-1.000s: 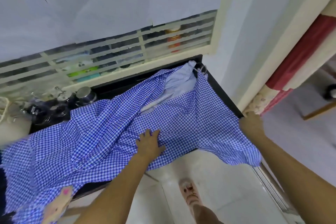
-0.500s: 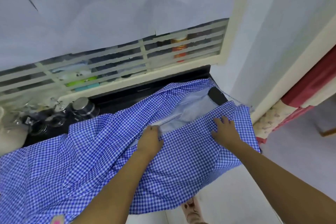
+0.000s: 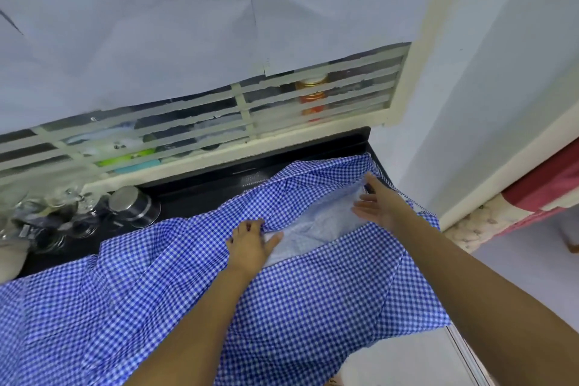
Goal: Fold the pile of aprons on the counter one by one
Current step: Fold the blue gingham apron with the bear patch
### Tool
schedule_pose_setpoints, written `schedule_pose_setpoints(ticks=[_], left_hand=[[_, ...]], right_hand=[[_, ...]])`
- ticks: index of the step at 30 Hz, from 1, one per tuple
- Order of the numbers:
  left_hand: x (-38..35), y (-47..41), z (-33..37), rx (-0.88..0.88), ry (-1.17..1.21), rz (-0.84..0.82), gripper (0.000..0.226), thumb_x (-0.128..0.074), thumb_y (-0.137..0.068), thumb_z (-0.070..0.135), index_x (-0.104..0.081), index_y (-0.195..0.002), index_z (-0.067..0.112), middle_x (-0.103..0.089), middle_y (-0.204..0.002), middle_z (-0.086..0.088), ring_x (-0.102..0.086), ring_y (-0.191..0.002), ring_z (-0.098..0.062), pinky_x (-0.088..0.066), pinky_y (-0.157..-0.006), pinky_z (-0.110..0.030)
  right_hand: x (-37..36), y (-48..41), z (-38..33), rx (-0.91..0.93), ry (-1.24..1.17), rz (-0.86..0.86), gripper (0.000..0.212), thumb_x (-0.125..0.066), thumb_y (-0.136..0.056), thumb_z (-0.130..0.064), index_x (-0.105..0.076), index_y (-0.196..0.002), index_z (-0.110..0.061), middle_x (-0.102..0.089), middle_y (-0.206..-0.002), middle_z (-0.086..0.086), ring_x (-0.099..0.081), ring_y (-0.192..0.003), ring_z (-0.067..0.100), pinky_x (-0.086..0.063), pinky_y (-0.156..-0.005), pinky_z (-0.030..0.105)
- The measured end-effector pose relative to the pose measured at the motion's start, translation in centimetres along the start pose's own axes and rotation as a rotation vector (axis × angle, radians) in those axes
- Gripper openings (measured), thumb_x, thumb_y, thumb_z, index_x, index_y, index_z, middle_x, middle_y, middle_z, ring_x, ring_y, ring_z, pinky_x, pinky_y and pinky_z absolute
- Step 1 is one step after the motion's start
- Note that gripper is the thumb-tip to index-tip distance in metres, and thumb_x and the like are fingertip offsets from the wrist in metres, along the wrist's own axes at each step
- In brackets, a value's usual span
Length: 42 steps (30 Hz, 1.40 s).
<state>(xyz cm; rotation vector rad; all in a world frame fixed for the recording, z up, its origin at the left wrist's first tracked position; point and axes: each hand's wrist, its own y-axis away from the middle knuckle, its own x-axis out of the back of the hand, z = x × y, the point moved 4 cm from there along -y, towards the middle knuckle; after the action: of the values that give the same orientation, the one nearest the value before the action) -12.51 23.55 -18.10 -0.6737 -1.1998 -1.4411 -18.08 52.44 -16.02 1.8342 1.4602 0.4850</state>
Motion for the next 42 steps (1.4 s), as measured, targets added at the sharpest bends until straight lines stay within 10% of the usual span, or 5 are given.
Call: schedule_pose_setpoints(ticks=[18, 27, 33, 38, 42], left_hand=[[5.5, 0.1, -0.5, -0.477, -0.082, 0.361, 0.021, -0.080, -0.060, 0.027, -0.061, -0.070, 0.024, -0.054, -0.079, 0.010, -0.052, -0.079, -0.014, -0.019, -0.074, -0.026], [2.8, 0.5, -1.7, -0.461, -0.194, -0.419, 0.038, -0.058, -0.081, 0.062, -0.066, -0.082, 0.024, -0.052, -0.121, 0.008, -0.038, -0.118, -0.007, -0.025, -0.105, -0.035], [7.4, -3.1, -0.6, -0.327, 0.021, 0.203, 0.043, -0.071, -0.083, 0.034, -0.056, -0.120, 0.016, -0.053, -0.117, -0.001, -0.051, -0.104, -0.016, -0.039, -0.091, -0.029], [6.9, -7.4, -2.9, 0.020, -0.186, -0.086, 0.098, -0.071, -0.075, 0.056, -0.023, -0.149, 0.015, -0.034, -0.150, -0.007, -0.030, -0.138, -0.026, -0.020, -0.113, -0.045], [6.4, -8.7, -4.0, -0.023, -0.154, -0.358, 0.042, -0.069, -0.079, 0.021, -0.059, -0.118, 0.008, -0.063, -0.121, -0.012, -0.058, -0.112, -0.027, -0.043, -0.090, -0.029]], right_hand=[[-0.6, 1.9, -1.9, -0.022, -0.292, -0.175, 0.042, -0.049, -0.090, 0.003, -0.066, -0.051, -0.002, -0.062, -0.054, 0.005, -0.064, -0.049, 0.013, -0.057, -0.052, 0.025], [2.4, 1.6, -4.4, -0.059, 1.590, 0.198, 0.040, -0.063, -0.090, -0.030, -0.058, -0.058, -0.007, -0.061, -0.049, 0.003, -0.060, -0.041, 0.012, -0.047, -0.053, 0.022], [-3.5, -2.9, -8.2, 0.577, 1.447, -0.009, 0.063, -0.078, -0.077, -0.017, -0.049, -0.133, -0.015, -0.052, -0.136, 0.008, -0.051, -0.120, 0.026, -0.038, -0.100, 0.035], [-6.4, -6.3, -6.7, 0.437, 1.435, -0.297, 0.094, -0.084, -0.065, -0.042, -0.036, -0.143, -0.024, -0.044, -0.138, 0.001, -0.041, -0.127, 0.022, -0.032, -0.108, 0.038], [-8.2, -6.6, -5.8, 0.540, 1.634, -0.393, 0.026, -0.077, -0.077, -0.032, -0.061, -0.090, -0.017, -0.061, -0.092, -0.003, -0.058, -0.095, 0.019, -0.038, -0.077, 0.027]])
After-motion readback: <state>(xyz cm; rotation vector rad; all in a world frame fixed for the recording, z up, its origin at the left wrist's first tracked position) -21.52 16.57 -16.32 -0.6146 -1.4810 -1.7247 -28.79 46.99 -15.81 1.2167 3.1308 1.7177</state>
